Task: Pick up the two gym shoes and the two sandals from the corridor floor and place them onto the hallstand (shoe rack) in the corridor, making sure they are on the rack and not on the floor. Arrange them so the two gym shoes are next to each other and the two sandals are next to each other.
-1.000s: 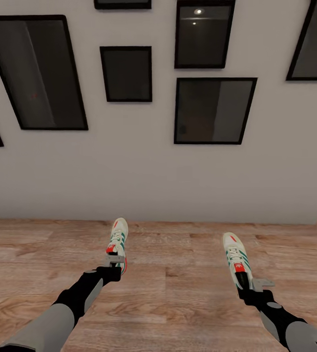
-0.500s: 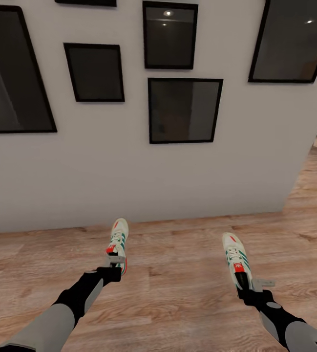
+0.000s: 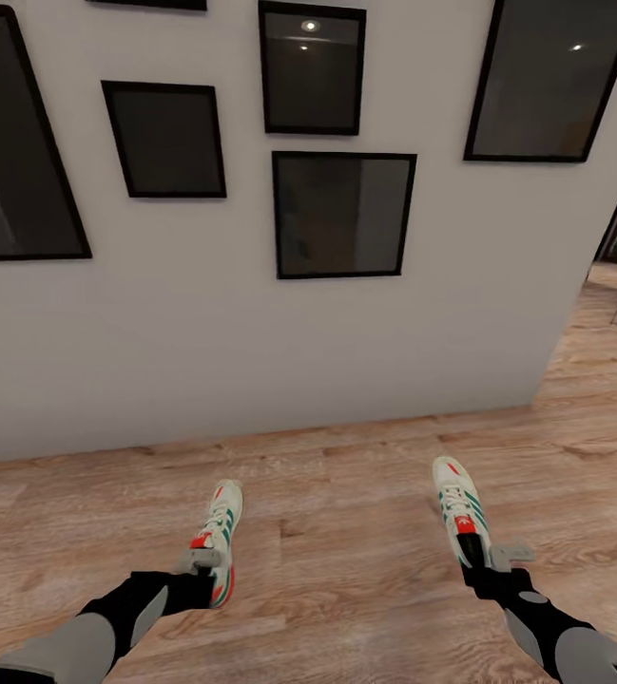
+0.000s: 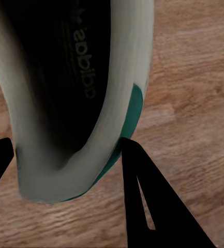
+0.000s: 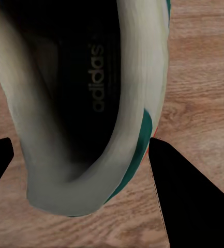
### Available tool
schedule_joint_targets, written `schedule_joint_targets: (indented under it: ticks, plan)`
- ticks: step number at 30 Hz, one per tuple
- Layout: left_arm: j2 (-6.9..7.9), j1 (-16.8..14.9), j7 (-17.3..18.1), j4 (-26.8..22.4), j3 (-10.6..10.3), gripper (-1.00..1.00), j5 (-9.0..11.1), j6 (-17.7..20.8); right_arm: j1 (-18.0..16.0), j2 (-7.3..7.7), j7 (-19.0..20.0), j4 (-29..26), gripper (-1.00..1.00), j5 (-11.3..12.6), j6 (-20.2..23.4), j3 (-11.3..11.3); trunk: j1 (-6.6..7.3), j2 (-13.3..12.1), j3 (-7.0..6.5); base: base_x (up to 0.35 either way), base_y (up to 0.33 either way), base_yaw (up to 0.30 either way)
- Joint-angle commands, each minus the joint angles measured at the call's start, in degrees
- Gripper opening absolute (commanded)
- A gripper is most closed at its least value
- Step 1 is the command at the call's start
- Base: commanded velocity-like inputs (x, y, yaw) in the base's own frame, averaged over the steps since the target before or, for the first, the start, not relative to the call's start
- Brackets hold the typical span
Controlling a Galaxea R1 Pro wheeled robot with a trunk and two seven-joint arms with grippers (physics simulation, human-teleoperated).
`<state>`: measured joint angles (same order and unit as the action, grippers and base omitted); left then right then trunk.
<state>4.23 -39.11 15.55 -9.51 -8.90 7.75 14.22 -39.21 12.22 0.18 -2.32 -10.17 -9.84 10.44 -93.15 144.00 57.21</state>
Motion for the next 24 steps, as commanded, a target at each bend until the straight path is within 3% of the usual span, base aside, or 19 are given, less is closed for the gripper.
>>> schedule_joint_targets:
  ticks: [1, 6, 12, 14, 16, 19, 24]
  plan:
    - [0.32, -0.01, 2.57, 0.32, 0.08, -1.00, -0.22, -0.37, 0.00, 0.00, -0.09, 0.11, -1.00, 0.04, 0.00, 0.02, 0.00, 0.00, 0.01, 0.000, 0.000, -0.234]
    - [0.76, -0.01, 5.84, 0.78, 0.04, -1.00, -0.26, -2.80, 0.00, -0.05, -0.09, 0.34, -1.00, 0.04, 0.00, 0.02, 0.00, 0.00, 0.10, 0.000, 0.000, -0.263]
    - [1.31, -0.01, 6.43, 0.88, 0.10, -1.00, -0.27, -3.67, 0.03, -0.15, -0.09, 1.07, -1.00, 0.03, -0.04, 0.02, 0.00, 0.00, 0.24, 0.000, 0.000, -0.284]
    - [1.98, -0.01, 5.86, 0.87, 0.15, -1.00, -0.27, -3.80, 0.06, -0.16, -0.16, 1.73, -1.00, 0.06, -0.08, 0.02, 0.00, 0.00, 0.31, 0.000, 0.000, -0.286]
    - [2.22, -0.01, 0.33, 0.89, 0.19, -1.00, -0.23, -3.97, 0.08, -0.17, -0.18, 1.91, -1.00, 0.05, -0.09, 0.02, 0.00, 0.00, 0.37, 0.000, 0.000, -0.286]
    - [2.26, -0.01, -2.08, 0.90, 0.19, -1.00, -0.20, -5.15, 0.09, -0.17, -0.18, 1.99, -1.00, 0.06, -0.09, 0.02, 0.00, 0.00, 0.46, 0.012, 0.000, -0.286]
    - [2.27, -0.01, -2.45, 0.90, 0.15, -1.00, -0.19, -5.71, 0.09, -0.17, -0.18, 1.99, -1.00, 0.04, -0.09, 0.02, 0.00, 0.00, 0.62, 0.185, 0.000, -0.286]
